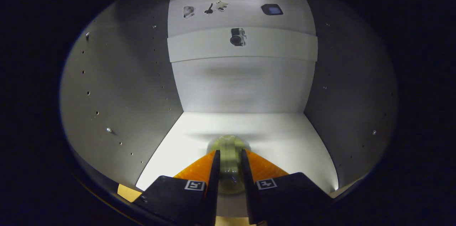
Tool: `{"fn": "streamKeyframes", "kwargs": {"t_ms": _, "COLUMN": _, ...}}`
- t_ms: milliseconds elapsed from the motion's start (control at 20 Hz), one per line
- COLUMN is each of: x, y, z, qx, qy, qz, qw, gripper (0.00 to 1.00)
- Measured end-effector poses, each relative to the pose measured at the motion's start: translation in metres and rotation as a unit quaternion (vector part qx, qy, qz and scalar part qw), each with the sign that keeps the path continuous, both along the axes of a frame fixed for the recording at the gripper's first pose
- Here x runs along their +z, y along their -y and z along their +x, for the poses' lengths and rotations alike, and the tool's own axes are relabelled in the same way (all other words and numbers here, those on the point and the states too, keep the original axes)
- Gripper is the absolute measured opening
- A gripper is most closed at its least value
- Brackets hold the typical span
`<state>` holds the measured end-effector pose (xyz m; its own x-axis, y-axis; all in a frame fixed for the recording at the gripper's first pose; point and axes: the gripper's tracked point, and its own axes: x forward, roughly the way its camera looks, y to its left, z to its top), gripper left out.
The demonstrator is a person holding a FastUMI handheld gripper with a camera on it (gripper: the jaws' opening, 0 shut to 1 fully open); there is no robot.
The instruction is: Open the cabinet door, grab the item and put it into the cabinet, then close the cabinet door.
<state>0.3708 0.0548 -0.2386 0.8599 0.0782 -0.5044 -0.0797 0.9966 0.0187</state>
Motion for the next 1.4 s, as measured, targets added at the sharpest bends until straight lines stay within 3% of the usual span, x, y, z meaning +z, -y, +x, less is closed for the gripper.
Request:
{"fn": "streamKeyframes", "kwargs": {"t_ms": 200, "x": 0.025, "y": -0.003, "z": -0.001, "qx": 0.002, "qy": 0.045, "qz": 0.002, "qw": 0.999, "gripper": 0.74}}
{"fn": "streamKeyframes", "kwargs": {"t_ms": 450, "x": 0.089, "y": -0.025, "z": -0.049, "qx": 0.042, "qy": 0.133, "qz": 0.004, "qw": 0.99, "gripper": 0.84}}
{"fn": "streamKeyframes", "kwargs": {"t_ms": 500, "x": 0.104, "y": -0.027, "z": -0.064, "qx": 0.046, "qy": 0.153, "qz": -0.001, "qw": 0.987, "gripper": 0.95}}
{"fn": "streamKeyframes", "kwargs": {"t_ms": 550, "x": 0.12, "y": -0.029, "z": -0.081, "qx": 0.048, "qy": 0.174, "qz": -0.008, "qw": 0.984, "gripper": 1.0}}
{"fn": "streamKeyframes", "kwargs": {"t_ms": 950, "x": 0.201, "y": -0.031, "z": -0.261, "qx": 0.05, "qy": 0.281, "qz": -0.015, "qw": 0.958, "gripper": 0.97}}
{"fn": "streamKeyframes", "kwargs": {"t_ms": 1100, "x": 0.209, "y": -0.019, "z": -0.326, "qx": 0.038, "qy": 0.304, "qz": -0.023, "qw": 0.952, "gripper": 0.97}}
{"fn": "streamKeyframes", "kwargs": {"t_ms": 1400, "x": 0.229, "y": 0.007, "z": -0.446, "qx": 0.09, "qy": 0.317, "qz": 0.029, "qw": 0.944, "gripper": 0.98}}
